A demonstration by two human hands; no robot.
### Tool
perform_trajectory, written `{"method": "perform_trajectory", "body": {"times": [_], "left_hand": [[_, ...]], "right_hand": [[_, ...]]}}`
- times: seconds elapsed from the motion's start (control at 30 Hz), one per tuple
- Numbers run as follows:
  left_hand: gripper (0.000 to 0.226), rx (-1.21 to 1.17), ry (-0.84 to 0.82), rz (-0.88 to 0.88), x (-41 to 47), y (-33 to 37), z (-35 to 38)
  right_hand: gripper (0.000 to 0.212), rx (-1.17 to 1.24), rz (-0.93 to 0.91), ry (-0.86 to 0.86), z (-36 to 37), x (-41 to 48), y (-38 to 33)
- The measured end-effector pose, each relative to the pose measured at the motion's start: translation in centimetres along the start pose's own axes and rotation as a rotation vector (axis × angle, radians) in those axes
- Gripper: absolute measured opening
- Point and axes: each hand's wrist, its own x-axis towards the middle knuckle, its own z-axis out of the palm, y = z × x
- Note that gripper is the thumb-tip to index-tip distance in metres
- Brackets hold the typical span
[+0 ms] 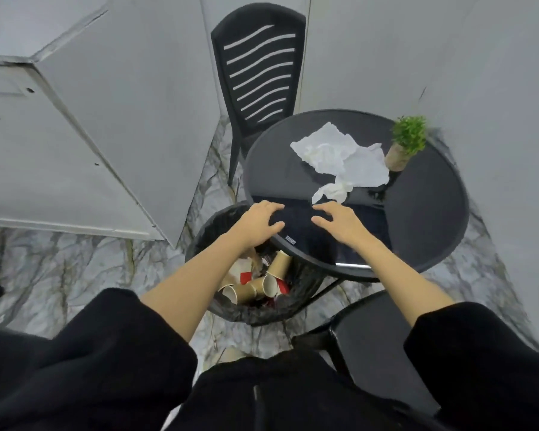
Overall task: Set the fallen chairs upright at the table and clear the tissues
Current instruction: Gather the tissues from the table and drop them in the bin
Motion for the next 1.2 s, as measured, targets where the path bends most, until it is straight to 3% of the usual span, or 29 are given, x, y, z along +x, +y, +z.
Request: {"method": "perform_trajectory", "body": {"times": [0.13,0.47,0.9,1.2], "left_hand": [[0.049,0.003,-0.054,0.083,5.0,-0.5,-1.6],[0.048,0.012,-0.178,0.358,17.8,-1.4,-4.9],[0.044,0.001,-0.188,0.383,26.9,-1.0,-2.1],[0.035,0.126,-0.203,0.367,28.8,-0.2,1.3]], "right_hand": [[0.029,0.049,0.046,0.100,-1.0,2.9,-0.5],[0.037,0.042,0.213,0.329,-3.1,8.8,0.2],[0.049,-0.096,0.324,0.215,-2.3,13.9,5.8],[0.028,-0.032,0.294,0.328,-1.6,14.7,8.4]]}}
